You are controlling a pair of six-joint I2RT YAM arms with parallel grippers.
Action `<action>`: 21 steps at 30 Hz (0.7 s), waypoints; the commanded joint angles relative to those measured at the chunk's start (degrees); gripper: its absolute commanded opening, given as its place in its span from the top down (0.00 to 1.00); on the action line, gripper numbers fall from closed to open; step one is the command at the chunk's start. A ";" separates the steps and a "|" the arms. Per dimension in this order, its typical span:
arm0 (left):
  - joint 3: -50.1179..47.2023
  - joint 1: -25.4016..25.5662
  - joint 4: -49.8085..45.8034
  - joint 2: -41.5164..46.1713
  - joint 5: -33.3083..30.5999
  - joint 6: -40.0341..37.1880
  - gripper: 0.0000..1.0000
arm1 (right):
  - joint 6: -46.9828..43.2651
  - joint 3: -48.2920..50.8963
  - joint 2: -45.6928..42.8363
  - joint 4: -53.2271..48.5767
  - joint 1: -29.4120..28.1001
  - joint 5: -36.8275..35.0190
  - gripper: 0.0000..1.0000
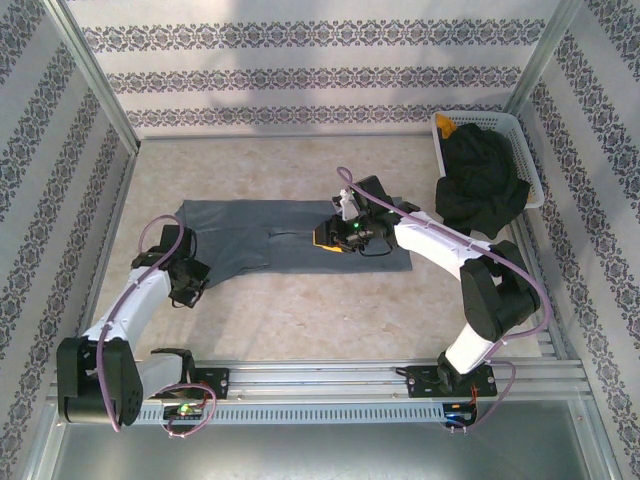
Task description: Fold and stack the t-shirts
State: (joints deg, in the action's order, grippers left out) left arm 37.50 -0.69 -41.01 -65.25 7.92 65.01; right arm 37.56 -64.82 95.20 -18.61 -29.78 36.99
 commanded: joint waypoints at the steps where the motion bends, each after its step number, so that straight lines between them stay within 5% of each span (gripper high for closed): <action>1: -1.99 0.67 -4.16 0.93 -0.79 0.81 1.00 | -0.82 -0.58 0.03 -0.47 0.17 0.71 0.61; 3: -2.76 0.69 -3.12 0.67 -0.22 0.82 0.97 | -0.69 -0.55 0.10 -0.33 0.24 0.71 0.61; 7: -0.17 0.88 -3.47 -0.74 -1.58 -0.90 0.57 | -0.41 -0.53 0.16 0.82 0.16 2.05 0.61; 11: 6.78 4.85 -0.69 -2.32 -4.21 -6.33 0.64 | -0.13 -0.16 -0.27 1.91 0.07 2.73 0.61; 15: 13.92 12.75 8.15 -10.85 0.74 -15.34 0.72 | 0.12 0.37 -0.40 2.69 0.07 3.20 0.61; 21: 23.07 21.71 9.10 -25.84 2.46 -28.89 0.64 | 1.69 1.78 -1.48 7.24 0.11 6.42 0.57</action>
State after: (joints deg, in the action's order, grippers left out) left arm 59.13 18.59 -32.91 -87.39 9.17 45.71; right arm 38.13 -64.34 95.18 -15.07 -29.76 40.42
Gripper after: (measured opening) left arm 0.347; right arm 0.422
